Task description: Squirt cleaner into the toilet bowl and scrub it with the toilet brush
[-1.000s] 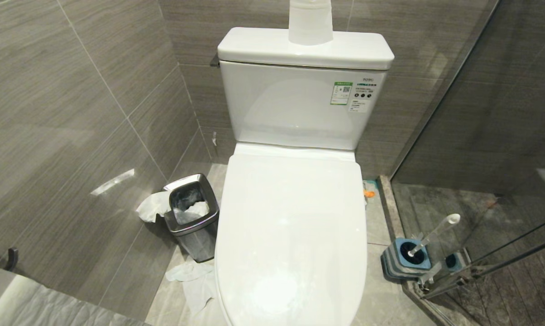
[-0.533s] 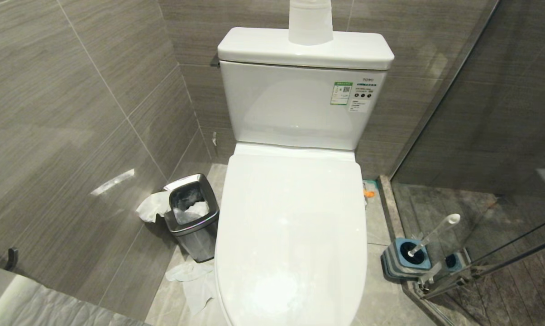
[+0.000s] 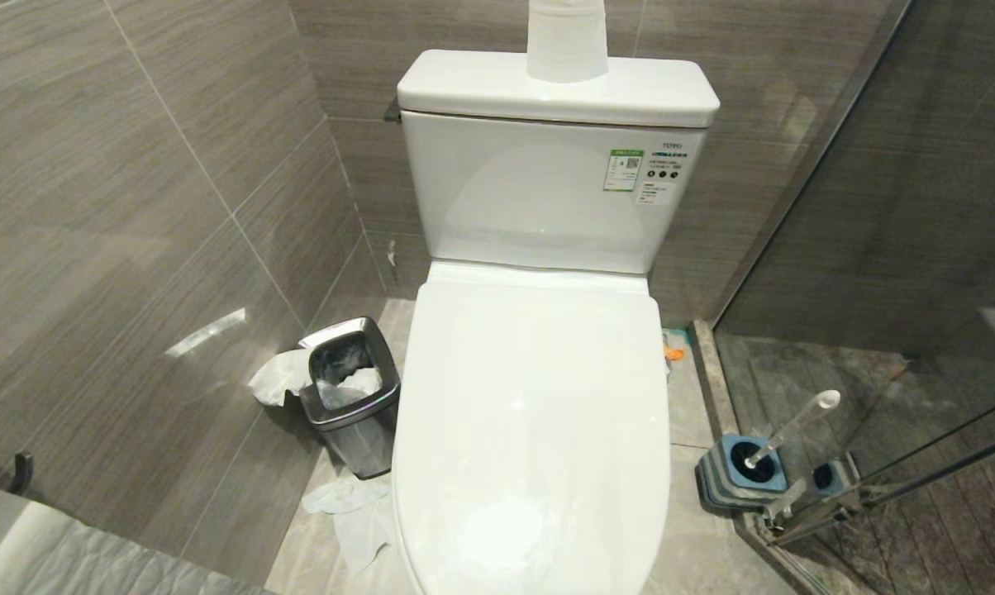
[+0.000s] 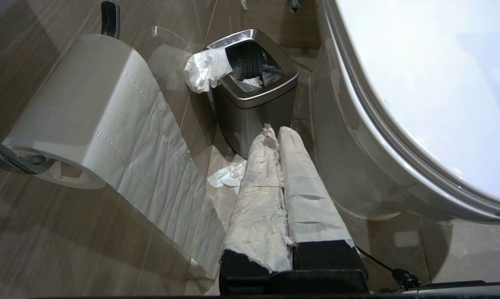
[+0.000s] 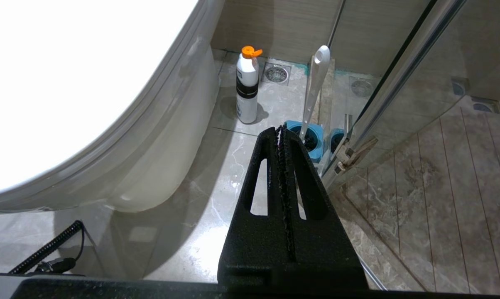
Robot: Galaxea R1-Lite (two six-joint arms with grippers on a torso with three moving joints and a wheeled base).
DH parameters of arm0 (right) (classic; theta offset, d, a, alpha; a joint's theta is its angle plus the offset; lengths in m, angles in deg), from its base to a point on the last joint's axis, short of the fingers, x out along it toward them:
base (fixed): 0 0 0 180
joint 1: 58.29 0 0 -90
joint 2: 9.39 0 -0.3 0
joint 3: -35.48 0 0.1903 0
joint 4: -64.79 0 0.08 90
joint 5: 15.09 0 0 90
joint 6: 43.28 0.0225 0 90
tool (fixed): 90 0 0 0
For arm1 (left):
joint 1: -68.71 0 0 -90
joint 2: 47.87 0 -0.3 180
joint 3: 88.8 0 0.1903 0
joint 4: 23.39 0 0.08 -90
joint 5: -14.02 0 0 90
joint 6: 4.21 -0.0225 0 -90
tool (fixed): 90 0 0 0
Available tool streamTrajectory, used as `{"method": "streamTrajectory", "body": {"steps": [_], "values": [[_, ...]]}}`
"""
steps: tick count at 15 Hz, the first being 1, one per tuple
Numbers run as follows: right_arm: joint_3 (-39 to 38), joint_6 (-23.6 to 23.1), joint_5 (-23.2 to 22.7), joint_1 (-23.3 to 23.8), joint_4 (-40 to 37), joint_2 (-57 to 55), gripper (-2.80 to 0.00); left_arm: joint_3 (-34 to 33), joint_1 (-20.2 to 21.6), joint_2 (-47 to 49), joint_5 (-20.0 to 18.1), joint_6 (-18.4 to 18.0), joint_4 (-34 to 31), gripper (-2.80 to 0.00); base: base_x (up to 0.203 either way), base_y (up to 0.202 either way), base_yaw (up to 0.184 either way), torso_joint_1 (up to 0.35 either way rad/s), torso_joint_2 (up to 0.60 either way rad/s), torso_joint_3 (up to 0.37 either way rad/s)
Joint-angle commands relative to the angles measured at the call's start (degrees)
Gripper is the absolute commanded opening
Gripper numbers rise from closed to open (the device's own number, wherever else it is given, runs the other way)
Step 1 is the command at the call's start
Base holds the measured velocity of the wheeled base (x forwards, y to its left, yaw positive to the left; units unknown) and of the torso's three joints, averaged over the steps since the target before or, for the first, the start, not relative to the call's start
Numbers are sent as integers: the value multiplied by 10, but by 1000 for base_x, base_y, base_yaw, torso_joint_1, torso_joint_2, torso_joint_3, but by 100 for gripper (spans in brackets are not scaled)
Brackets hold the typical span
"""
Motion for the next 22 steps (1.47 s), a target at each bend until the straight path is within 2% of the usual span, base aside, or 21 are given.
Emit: {"method": "streamTrajectory", "body": {"steps": [1,15,22], "values": [[0,0,0,0,0,0,-280,-1,0,1,0,0,0,-280,0,0,0,0,0,0],[0,-1,0,0,0,0,-280,-1,0,1,0,0,0,-280,0,0,0,0,0,0],[0,14,9,0,1,0,-280,-1,0,1,0,0,0,-280,0,0,0,0,0,0]]}}
